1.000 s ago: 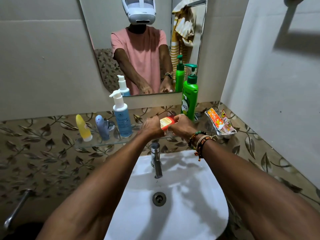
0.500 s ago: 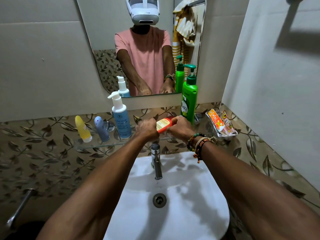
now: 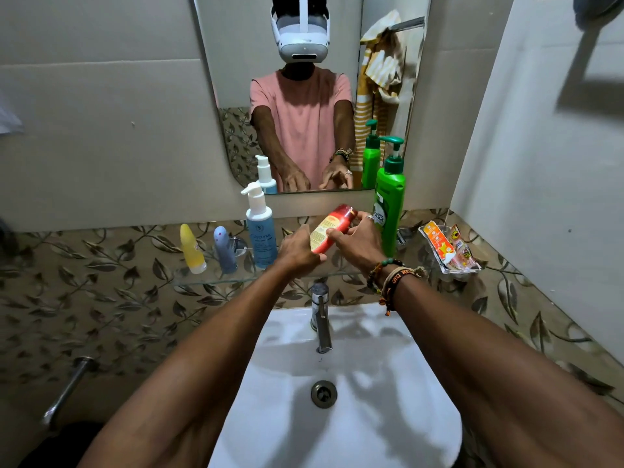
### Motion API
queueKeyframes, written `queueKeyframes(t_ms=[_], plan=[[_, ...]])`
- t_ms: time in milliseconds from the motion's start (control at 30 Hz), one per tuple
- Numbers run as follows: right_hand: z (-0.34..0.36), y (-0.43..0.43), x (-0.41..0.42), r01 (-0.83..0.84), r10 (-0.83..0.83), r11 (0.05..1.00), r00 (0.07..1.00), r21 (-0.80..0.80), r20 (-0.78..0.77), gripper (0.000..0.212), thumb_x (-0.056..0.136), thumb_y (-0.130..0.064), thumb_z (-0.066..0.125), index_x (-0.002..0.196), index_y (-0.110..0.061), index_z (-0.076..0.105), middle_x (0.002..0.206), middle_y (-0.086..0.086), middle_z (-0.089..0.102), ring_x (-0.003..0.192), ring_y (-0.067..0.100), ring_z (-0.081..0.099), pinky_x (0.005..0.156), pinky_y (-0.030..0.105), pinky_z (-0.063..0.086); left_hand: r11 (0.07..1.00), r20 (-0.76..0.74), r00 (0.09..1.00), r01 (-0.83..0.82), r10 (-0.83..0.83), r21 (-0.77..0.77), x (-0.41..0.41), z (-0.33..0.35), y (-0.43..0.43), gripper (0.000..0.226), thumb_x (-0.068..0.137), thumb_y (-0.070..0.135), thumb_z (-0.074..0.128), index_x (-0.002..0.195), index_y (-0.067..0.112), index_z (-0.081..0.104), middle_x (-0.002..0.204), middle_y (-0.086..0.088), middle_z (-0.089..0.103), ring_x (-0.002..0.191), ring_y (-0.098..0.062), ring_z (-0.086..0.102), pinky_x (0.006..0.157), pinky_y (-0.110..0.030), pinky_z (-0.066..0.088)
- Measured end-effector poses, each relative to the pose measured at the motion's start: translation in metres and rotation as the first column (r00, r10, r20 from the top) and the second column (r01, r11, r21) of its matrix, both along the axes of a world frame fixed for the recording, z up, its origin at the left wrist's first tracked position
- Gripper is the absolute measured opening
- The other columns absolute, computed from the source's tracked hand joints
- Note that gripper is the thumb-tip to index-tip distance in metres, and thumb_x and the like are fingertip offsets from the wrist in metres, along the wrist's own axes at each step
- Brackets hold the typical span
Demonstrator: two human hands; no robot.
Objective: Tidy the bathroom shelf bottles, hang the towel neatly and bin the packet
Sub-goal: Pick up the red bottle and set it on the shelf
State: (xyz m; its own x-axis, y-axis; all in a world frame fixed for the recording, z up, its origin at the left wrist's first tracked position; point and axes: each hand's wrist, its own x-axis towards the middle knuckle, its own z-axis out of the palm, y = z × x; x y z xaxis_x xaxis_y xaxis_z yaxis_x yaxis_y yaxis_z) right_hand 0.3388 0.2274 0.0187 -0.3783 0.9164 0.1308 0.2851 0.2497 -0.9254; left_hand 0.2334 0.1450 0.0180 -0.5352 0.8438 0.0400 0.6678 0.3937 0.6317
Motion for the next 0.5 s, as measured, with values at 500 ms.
queueKeyframes(t_ms=[500], plan=[[0.049,-0.013,-0.013,-0.103,0.103,0.966,0.995,0.236,0.012,0.029,0.081,-0.021,0.067,0.109,-0.019,0.059,0.098,-0.001,0.069,0.088,0.019,0.066,0.074,0.032,0.055,0.933,0.238,0.968,-0.007,-0.084,0.360,0.004,0.050,-0.013,0.064,0.080,-0.001,0.072,0.138,0.013,0.048,0.132,-0.008,0.060,0.122,-0.024,0.057,0.101,-0.048,0.049]])
